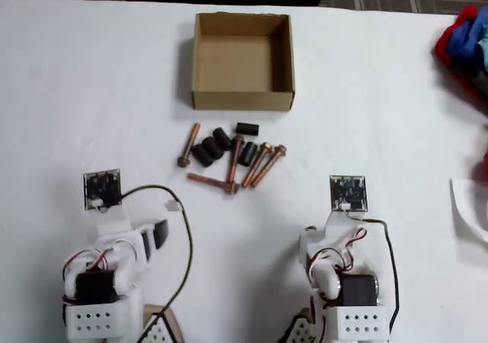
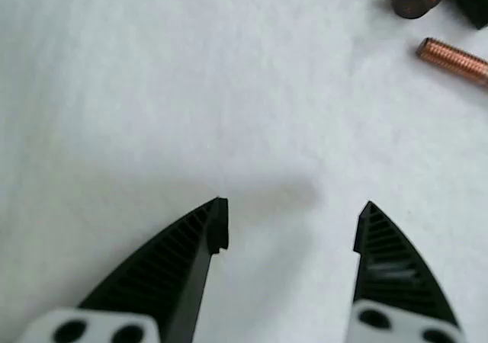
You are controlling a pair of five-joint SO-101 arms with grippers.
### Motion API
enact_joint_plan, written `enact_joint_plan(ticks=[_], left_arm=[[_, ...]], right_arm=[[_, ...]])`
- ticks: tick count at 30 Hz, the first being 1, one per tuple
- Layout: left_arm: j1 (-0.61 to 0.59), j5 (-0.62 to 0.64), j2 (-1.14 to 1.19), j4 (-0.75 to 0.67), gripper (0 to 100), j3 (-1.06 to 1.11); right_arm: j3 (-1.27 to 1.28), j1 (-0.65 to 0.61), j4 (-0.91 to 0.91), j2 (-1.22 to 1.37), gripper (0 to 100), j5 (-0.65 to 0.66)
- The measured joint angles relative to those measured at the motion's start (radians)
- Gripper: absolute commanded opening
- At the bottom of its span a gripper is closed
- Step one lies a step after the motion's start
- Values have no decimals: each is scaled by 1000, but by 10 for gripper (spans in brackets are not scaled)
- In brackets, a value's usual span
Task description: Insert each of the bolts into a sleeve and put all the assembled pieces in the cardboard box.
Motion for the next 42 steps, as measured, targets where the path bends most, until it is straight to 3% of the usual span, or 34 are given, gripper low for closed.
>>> enact_joint_plan(ticks=[16,22,26,34,42], left_arm=[[0,0,0,0,283,0],[0,0,0,0,283,0],[0,0,0,0,283,0],[0,0,0,0,283,0],[0,0,0,0,283,0]], right_arm=[[0,0,-8,0,182,0],[0,31,-152,0,183,0],[-3,61,-233,0,183,72],[-17,-140,-287,0,183,186],[-250,-164,-259,115,183,302]])
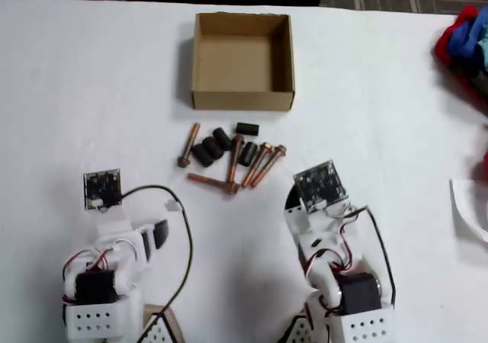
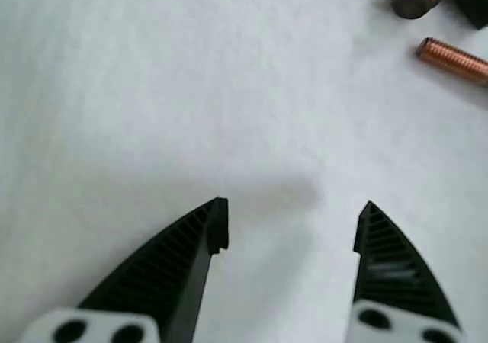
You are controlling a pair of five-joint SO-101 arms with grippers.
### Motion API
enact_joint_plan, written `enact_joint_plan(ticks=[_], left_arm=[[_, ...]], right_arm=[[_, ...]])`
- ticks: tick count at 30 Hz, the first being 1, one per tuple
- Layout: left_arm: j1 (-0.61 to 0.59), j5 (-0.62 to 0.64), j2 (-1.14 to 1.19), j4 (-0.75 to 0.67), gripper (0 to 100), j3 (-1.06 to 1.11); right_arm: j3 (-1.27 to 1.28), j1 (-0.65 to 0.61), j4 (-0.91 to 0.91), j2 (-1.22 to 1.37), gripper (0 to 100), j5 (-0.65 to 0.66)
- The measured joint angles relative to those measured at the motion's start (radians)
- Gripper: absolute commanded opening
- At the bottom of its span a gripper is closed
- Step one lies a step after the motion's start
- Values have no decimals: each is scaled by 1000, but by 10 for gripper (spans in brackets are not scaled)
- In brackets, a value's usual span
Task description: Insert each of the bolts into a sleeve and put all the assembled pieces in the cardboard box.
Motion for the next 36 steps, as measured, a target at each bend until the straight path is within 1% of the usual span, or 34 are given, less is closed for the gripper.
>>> enact_joint_plan(ticks=[3,6,11,14,17,23,27,33,36], left_arm=[[0,0,0,0,283,0],[0,0,0,0,283,0],[0,0,0,0,283,0],[0,0,0,0,283,0],[0,0,0,0,283,0],[0,0,0,0,283,0],[0,0,0,0,283,0],[0,0,0,0,283,0],[0,0,0,0,283,0]], right_arm=[[-158,2,0,172,181,9],[-364,0,40,419,181,9],[-778,2,265,882,181,9],[-1011,-14,408,1092,183,2],[-1175,-64,491,1247,183,-5],[-1401,-221,615,1488,183,0],[-1590,-244,652,1683,183,-14],[-1901,-304,753,2068,180,-23],[-2030,-290,756,2200,180,-84]])
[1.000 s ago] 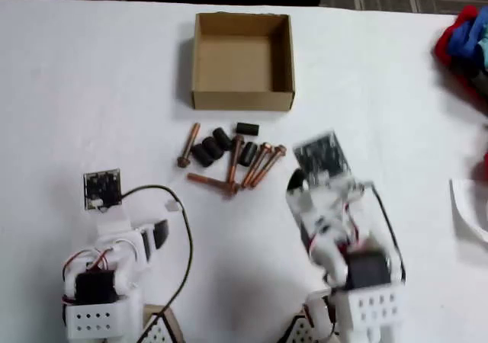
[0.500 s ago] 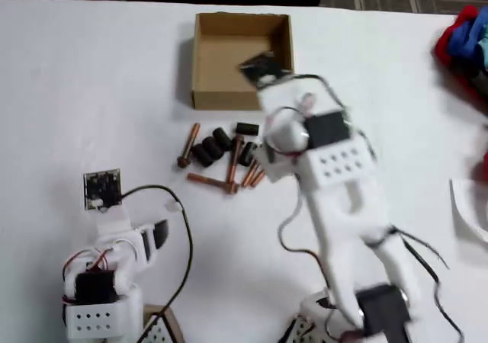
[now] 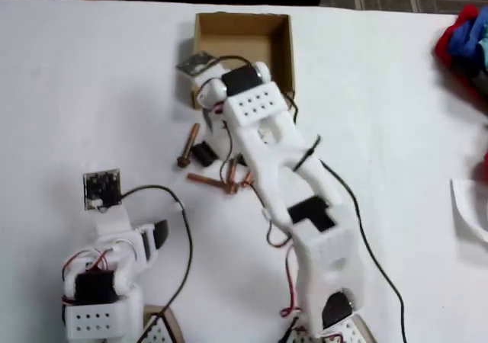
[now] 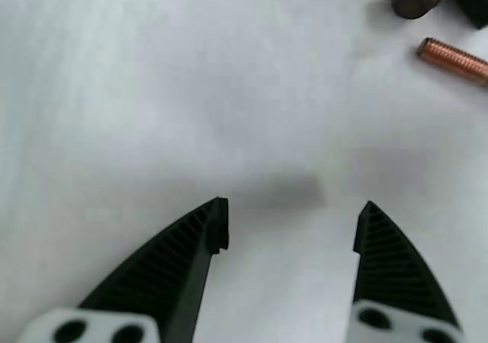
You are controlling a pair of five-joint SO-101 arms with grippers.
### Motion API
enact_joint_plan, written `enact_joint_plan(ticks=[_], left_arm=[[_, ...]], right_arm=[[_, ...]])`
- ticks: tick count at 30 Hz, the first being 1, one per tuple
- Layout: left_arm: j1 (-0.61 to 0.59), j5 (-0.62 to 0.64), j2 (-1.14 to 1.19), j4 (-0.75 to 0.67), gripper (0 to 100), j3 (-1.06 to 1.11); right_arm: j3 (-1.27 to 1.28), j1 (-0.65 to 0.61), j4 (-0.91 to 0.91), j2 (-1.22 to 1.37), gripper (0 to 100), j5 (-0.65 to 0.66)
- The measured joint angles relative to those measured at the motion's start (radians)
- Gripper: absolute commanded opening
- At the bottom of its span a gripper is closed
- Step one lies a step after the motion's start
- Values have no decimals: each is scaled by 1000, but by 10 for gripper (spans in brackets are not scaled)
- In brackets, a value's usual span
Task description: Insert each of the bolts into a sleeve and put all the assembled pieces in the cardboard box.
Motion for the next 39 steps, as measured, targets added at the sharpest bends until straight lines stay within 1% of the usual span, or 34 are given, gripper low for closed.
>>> enact_joint_plan(ticks=[4,9,18,26,35,39], left_arm=[[0,0,0,0,283,0],[0,0,0,0,283,0],[0,0,0,0,283,0],[0,0,0,0,283,0],[0,0,0,0,283,0],[0,0,0,0,283,0]], right_arm=[[-121,21,2,107,180,-132],[-161,43,2,190,180,-230],[-163,57,2,284,180,-247],[-189,84,-49,359,180,-247],[-196,92,-58,390,180,-249],[-229,95,-35,391,180,-249]])
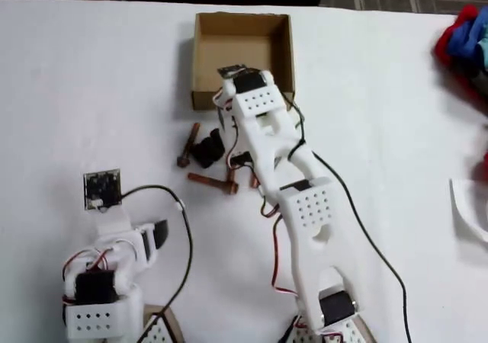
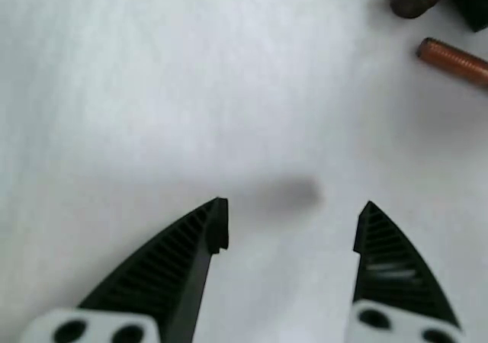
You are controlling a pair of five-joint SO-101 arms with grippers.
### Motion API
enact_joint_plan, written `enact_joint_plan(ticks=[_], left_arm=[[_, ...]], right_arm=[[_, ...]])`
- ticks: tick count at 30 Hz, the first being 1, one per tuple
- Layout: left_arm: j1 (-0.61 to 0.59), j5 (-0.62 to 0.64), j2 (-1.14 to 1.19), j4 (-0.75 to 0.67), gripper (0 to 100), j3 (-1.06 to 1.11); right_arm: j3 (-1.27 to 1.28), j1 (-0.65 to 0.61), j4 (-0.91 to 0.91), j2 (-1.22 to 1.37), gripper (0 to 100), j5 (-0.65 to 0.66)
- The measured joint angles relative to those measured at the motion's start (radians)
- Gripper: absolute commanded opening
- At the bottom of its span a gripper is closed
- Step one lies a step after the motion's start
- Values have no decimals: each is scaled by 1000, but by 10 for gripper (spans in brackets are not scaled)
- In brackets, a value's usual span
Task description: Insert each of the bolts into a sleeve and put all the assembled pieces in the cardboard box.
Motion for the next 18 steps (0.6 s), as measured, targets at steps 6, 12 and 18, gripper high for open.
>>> enact_joint_plan(ticks=[6,12,18], left_arm=[[0,0,0,0,283,0],[0,0,0,0,283,0],[0,0,0,0,283,0]], right_arm=[[-100,-3,26,-58,180,2],[-123,-58,28,-71,180,57],[-124,-57,28,-5,180,58]])
